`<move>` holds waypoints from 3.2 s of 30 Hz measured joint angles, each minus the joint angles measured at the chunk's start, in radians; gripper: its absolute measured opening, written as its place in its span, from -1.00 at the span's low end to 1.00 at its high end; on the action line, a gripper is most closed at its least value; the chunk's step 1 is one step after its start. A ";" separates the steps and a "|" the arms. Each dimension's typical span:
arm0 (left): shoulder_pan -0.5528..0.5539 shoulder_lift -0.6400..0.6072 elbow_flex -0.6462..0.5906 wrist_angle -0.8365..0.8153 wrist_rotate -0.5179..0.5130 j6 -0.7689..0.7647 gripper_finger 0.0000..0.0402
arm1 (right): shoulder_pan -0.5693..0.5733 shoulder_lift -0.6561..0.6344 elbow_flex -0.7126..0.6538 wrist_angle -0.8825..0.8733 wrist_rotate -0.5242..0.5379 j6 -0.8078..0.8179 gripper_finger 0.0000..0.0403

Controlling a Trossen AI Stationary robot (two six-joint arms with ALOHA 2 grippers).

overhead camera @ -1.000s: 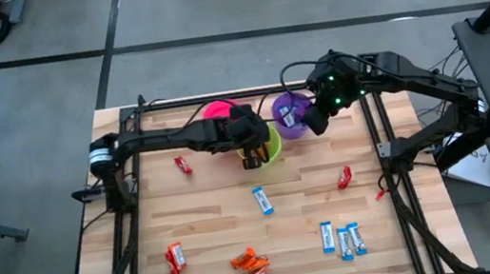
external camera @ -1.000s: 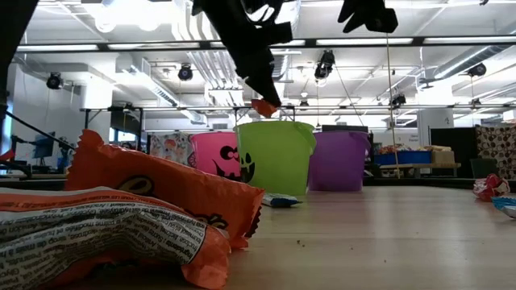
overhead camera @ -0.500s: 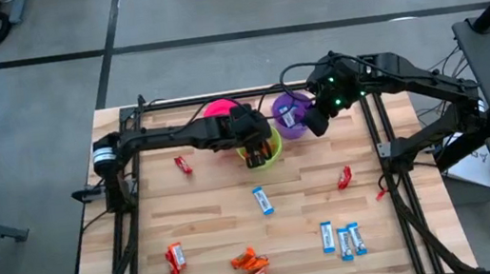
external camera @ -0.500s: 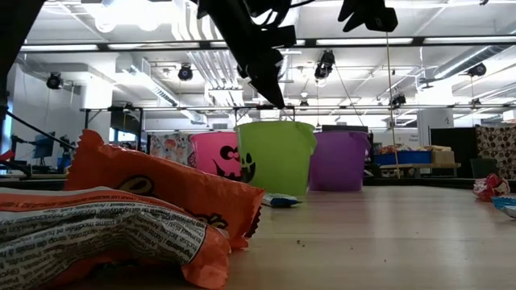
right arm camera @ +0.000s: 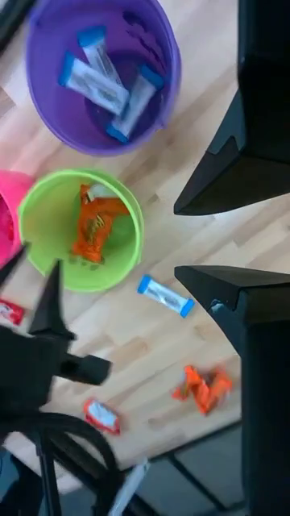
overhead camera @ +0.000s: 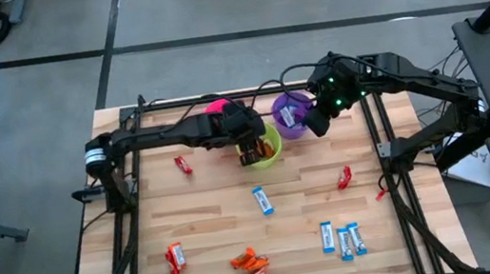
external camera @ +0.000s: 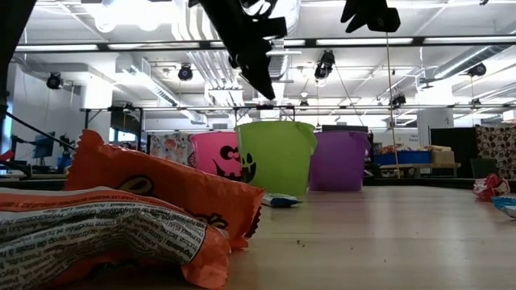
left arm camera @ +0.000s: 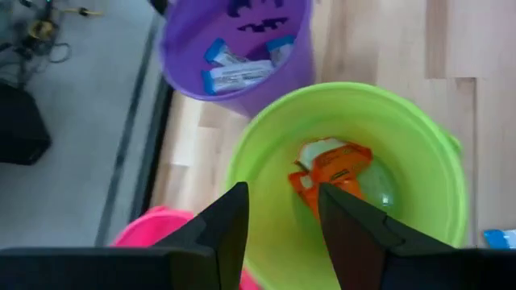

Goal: Sort candy
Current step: Put the blue candy into the violet bin

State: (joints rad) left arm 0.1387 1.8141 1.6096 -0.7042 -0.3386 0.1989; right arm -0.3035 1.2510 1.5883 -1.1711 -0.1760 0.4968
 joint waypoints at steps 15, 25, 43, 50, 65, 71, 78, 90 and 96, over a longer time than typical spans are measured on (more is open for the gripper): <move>-0.060 -0.207 0.000 -0.001 0.221 -0.273 -0.38 | 0.227 0.027 -0.003 -0.006 -0.132 0.348 -0.49; -0.249 -0.281 -0.049 -0.004 0.278 -0.287 -0.38 | 0.498 0.169 -0.014 -0.026 -0.030 0.669 -0.49; -0.415 -0.532 -0.434 0.337 0.216 -0.467 -0.38 | 0.726 0.442 -0.039 -0.109 -0.032 0.975 0.01; -0.424 -0.604 -0.522 0.362 0.188 -0.536 -0.38 | 0.765 0.555 -0.082 -0.082 -0.033 0.998 0.10; -0.428 -0.611 -0.540 0.356 0.188 -0.549 -0.38 | 0.795 0.605 -0.280 0.188 -0.059 1.036 0.12; -0.430 -0.605 -0.540 0.350 0.188 -0.549 -0.38 | 0.797 0.602 -0.366 0.358 -0.070 1.046 0.11; -0.430 -0.603 -0.540 0.352 0.188 -0.549 -0.38 | 0.796 0.597 -0.396 0.409 -0.068 1.019 -0.15; -0.430 -0.576 -0.540 0.353 0.165 -0.552 -0.38 | 0.794 0.599 -0.374 0.434 -0.049 0.989 -0.77; -0.430 -0.573 -0.540 0.355 0.165 -0.552 -0.38 | 0.794 0.578 -0.360 0.422 -0.006 0.975 -0.79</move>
State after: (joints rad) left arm -0.2913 1.2411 1.0698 -0.3493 -0.1738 -0.3531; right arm 0.4901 1.8295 1.2285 -0.7493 -0.1821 1.4723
